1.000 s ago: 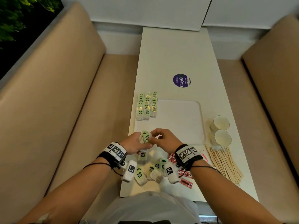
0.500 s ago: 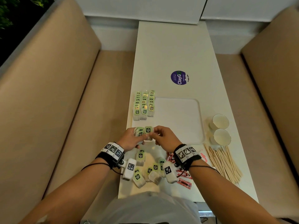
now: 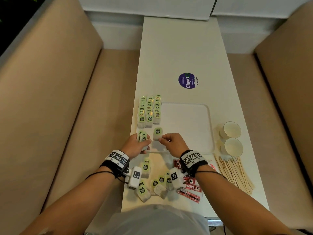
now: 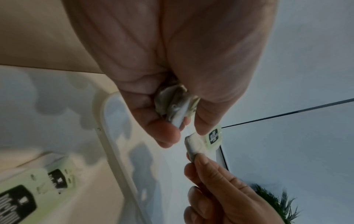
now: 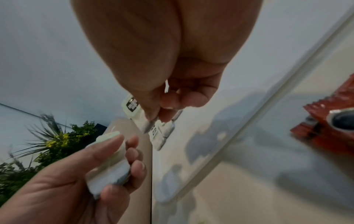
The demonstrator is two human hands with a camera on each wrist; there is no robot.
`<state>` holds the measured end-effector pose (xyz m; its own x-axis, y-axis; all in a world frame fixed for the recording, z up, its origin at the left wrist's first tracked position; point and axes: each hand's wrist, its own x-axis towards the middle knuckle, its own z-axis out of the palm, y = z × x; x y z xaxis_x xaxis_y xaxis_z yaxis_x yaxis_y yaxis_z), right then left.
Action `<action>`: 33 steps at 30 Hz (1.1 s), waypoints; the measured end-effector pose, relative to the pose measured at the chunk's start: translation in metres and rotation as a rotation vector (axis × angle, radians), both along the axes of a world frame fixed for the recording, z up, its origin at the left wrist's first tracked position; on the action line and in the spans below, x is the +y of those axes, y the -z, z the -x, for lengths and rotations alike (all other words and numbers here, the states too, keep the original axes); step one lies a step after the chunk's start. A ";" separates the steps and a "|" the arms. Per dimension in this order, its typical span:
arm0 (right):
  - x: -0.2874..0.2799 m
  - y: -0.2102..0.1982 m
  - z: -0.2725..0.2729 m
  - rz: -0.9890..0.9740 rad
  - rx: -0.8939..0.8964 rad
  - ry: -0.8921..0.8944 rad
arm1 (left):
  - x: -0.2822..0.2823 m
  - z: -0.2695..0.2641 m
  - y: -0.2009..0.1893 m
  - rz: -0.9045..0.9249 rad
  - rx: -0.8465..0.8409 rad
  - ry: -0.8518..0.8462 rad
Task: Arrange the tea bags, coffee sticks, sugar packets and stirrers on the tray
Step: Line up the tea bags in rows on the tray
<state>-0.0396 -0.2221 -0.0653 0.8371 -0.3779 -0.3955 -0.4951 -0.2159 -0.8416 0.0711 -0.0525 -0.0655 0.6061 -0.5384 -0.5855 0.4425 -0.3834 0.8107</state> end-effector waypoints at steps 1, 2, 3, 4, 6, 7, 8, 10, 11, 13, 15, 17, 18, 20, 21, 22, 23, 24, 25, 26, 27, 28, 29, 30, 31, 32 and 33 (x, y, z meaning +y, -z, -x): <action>-0.004 0.005 -0.004 0.021 0.007 0.025 | -0.001 -0.002 0.000 0.004 0.013 -0.019; -0.011 0.011 -0.013 0.043 0.027 0.054 | -0.006 -0.007 0.003 0.004 0.028 -0.040; -0.014 0.016 -0.016 0.065 0.045 0.082 | -0.006 -0.008 0.003 0.002 0.036 -0.056; -0.016 0.019 -0.019 0.084 0.067 0.104 | -0.006 -0.009 0.003 -0.003 0.045 -0.071; -0.020 0.025 -0.025 0.093 0.108 0.134 | -0.008 -0.014 0.005 -0.026 0.054 -0.099; -0.021 0.027 -0.029 0.089 0.125 0.143 | -0.009 -0.016 0.007 -0.041 0.056 -0.106; -0.022 0.028 -0.032 0.090 0.143 0.149 | -0.010 -0.019 0.007 -0.056 0.057 -0.108; -0.023 0.028 -0.040 0.096 0.170 0.152 | -0.012 -0.023 0.010 -0.081 0.056 -0.110; -0.023 0.030 -0.043 0.100 0.181 0.154 | -0.013 -0.025 0.010 -0.089 0.056 -0.109; -0.021 0.033 -0.050 0.111 0.208 0.167 | -0.016 -0.029 0.012 -0.101 0.053 -0.104; -0.019 0.036 -0.055 0.108 0.223 0.194 | -0.019 -0.032 0.014 -0.109 0.047 -0.101; -0.018 0.037 -0.060 0.097 0.226 0.212 | -0.022 -0.035 0.017 -0.110 0.049 -0.109; -0.018 0.038 -0.063 0.097 0.220 0.222 | -0.023 -0.036 0.018 -0.106 0.052 -0.114; -0.017 0.039 -0.068 0.104 0.216 0.238 | -0.025 -0.039 0.020 -0.102 0.054 -0.118; -0.018 0.040 -0.071 0.111 0.212 0.242 | -0.025 -0.040 0.022 -0.099 0.057 -0.118; -0.018 0.040 -0.073 0.115 0.212 0.247 | -0.025 -0.041 0.023 -0.097 0.061 -0.117; -0.018 0.040 -0.075 0.116 0.212 0.251 | -0.025 -0.041 0.024 -0.093 0.067 -0.115; -0.019 0.040 -0.076 0.119 0.213 0.257 | -0.024 -0.042 0.025 -0.089 0.073 -0.113; -0.019 0.041 -0.078 0.124 0.216 0.263 | -0.024 -0.042 0.026 -0.086 0.078 -0.112; -0.020 0.041 -0.078 0.130 0.222 0.267 | -0.023 -0.043 0.027 -0.082 0.083 -0.112; -0.021 0.041 -0.079 0.136 0.228 0.272 | -0.022 -0.044 0.029 -0.077 0.089 -0.112; -0.021 0.041 -0.079 0.143 0.232 0.276 | -0.021 -0.045 0.030 -0.069 0.099 -0.109; -0.021 0.041 -0.079 0.149 0.234 0.278 | -0.019 -0.047 0.031 -0.054 0.113 -0.106; -0.020 0.041 -0.079 0.147 0.235 0.279 | -0.018 -0.048 0.031 -0.033 0.129 -0.098; -0.019 0.041 -0.079 0.140 0.234 0.287 | -0.016 -0.049 0.032 -0.009 0.145 -0.090; -0.018 0.040 -0.079 0.132 0.231 0.302 | -0.014 -0.049 0.031 0.012 0.157 -0.078; -0.017 0.038 -0.078 0.129 0.225 0.318 | -0.013 -0.049 0.030 0.034 0.164 -0.068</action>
<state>0.0387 -0.2388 -0.1036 0.5682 -0.6629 -0.4876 -0.7230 -0.1192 -0.6805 0.1205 -0.0652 -0.0951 0.5400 -0.5204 -0.6615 0.5935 -0.3219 0.7376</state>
